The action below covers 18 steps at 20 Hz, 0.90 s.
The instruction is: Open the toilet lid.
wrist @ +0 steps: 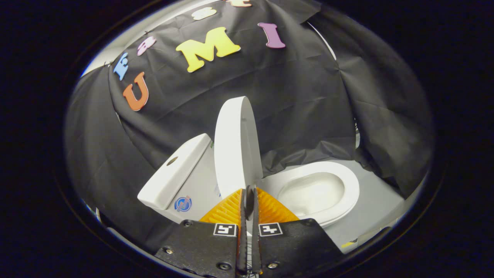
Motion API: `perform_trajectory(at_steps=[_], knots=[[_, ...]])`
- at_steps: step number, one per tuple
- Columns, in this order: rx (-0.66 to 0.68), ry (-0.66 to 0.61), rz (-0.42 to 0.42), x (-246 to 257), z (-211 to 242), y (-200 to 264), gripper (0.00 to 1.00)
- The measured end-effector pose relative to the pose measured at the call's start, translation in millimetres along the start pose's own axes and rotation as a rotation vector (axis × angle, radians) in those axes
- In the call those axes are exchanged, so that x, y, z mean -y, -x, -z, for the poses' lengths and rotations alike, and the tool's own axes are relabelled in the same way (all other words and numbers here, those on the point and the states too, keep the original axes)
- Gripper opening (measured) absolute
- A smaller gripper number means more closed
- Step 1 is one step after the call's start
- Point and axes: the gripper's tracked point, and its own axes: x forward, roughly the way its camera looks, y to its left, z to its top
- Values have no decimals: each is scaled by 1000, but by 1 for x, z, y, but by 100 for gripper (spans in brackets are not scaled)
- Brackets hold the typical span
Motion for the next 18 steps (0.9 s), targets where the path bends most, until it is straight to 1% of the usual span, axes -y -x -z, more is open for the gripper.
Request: perform_trajectory(at_steps=[15,18], knots=[[-1,113,-3,-53,9,-7,8],[-2,172,1,-63,13,-7,8]])
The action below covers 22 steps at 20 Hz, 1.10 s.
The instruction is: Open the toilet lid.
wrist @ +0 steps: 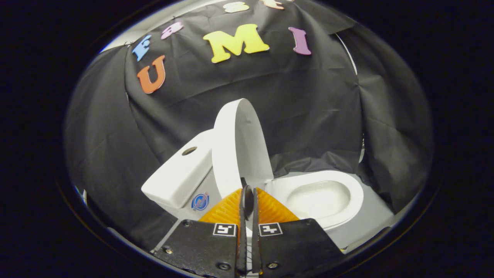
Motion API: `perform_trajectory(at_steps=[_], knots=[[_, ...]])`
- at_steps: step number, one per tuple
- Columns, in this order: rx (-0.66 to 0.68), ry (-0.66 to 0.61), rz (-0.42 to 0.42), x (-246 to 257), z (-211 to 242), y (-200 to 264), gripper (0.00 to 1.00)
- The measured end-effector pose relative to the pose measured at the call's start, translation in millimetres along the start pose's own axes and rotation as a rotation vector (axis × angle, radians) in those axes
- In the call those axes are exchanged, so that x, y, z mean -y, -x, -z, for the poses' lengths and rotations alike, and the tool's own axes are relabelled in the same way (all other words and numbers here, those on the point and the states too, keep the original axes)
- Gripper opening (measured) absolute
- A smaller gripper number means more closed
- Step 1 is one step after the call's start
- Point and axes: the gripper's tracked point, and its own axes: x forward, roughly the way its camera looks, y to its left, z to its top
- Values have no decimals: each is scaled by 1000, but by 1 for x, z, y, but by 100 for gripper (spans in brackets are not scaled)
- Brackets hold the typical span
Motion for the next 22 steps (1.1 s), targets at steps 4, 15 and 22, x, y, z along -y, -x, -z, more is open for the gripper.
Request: perform_trajectory(at_steps=[4,15,22], knots=[[-4,28,-5,-12,2,-3,9],[-36,145,-3,-49,11,-12,14],[22,91,-175,-42,-2,12,34]])
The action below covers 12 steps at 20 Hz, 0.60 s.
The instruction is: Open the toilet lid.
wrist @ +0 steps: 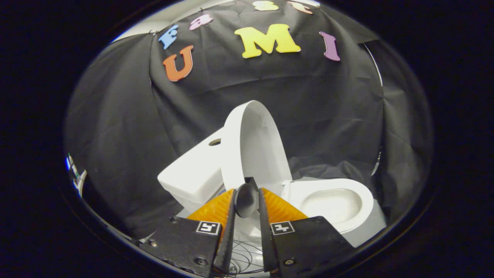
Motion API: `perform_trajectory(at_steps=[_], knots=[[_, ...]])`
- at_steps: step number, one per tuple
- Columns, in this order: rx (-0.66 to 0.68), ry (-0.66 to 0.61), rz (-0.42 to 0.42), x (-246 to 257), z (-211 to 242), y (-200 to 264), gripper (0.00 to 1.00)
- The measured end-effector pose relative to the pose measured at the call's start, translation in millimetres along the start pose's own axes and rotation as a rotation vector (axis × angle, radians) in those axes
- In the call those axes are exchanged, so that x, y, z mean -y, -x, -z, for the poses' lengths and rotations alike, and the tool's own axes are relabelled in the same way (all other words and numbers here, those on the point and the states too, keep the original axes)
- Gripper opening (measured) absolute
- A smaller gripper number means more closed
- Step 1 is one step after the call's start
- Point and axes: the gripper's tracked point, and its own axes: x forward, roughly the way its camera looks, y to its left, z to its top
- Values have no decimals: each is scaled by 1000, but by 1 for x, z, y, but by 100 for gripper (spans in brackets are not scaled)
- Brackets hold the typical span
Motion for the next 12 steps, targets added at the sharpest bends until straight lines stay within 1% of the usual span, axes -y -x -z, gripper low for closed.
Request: perform_trajectory(at_steps=[1,5,7,10,12], knots=[[35,19,-7,5,-5,10,40],[197,123,85,54,-25,65,78],[251,142,110,75,-27,96,96],[322,117,116,110,-27,145,96],[354,86,150,144,-23,174,97]])
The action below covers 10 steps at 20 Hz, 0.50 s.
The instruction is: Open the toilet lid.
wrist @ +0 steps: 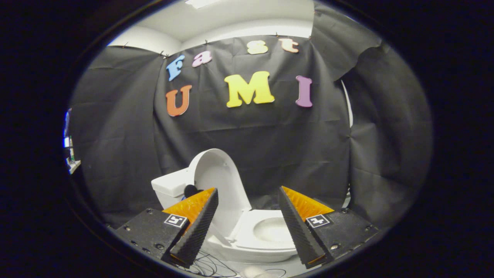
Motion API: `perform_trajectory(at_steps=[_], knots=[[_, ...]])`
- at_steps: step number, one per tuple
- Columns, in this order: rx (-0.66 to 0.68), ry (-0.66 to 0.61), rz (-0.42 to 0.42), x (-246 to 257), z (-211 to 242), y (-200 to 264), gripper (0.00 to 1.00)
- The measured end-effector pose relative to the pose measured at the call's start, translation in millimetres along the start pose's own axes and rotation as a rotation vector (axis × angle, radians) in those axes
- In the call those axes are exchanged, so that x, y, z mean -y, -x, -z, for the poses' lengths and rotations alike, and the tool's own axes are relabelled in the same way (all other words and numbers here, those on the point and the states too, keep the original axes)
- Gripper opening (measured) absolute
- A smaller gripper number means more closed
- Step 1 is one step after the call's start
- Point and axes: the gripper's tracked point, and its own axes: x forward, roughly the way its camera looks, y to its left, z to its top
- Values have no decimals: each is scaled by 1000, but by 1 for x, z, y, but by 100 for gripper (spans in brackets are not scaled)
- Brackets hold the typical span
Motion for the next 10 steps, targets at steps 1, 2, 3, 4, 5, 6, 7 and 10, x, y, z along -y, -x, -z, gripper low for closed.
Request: perform_trajectory(at_steps=[1,2,3,4,5,6,7,10], knots=[[9,-15,30,21,-1,12,97],[27,-30,58,40,1,23,97],[46,-39,80,58,1,31,97],[57,-43,108,78,3,37,97],[57,-47,131,94,11,44,97],[55,-36,154,108,20,53,97],[48,-15,175,122,31,57,97],[-18,29,235,154,69,69,97]])
